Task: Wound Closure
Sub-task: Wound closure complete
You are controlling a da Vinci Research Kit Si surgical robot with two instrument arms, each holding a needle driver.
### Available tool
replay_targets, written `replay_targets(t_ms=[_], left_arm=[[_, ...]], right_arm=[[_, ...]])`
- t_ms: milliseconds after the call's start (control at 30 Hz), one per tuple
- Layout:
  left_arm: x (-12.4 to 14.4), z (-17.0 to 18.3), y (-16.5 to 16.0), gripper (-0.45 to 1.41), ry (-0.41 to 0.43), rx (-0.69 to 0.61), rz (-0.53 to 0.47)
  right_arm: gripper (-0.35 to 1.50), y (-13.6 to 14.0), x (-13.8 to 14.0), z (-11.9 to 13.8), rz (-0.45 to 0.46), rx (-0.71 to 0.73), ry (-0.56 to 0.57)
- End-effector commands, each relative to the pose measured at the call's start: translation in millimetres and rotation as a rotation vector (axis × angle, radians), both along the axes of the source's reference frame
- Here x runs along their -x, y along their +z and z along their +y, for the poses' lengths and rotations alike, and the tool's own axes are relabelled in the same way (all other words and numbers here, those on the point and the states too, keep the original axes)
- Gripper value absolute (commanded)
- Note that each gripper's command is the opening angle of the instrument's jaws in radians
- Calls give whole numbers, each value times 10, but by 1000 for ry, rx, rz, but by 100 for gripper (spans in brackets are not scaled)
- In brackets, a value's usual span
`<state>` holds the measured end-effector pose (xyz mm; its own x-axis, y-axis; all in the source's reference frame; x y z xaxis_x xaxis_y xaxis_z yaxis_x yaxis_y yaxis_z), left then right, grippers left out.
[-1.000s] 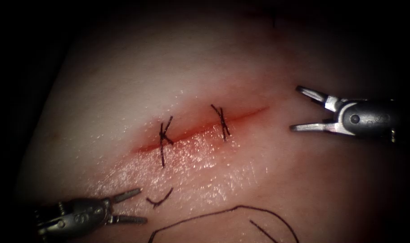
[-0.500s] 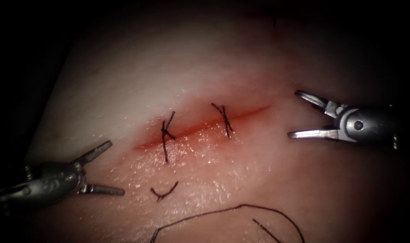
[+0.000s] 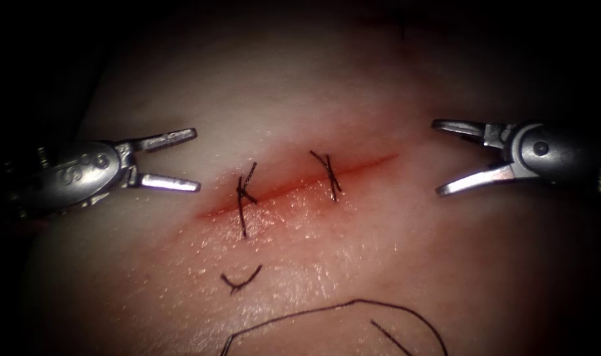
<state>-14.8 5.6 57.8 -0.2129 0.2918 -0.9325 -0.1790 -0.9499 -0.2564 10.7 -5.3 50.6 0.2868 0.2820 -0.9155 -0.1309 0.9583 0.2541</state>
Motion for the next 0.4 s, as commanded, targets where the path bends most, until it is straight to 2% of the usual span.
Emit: replay_targets(t_ms=[33,200,400], left_arm=[[5,3,7,16,-3,4,6],[6,0,9,17,-3,8,7],[6,-2,9,32,-14,11,24]], right_arm=[[111,8,-9,4,3,2,1],[111,11,-9,7,3,2,1],[111,8,-9,7,4,1,0]])
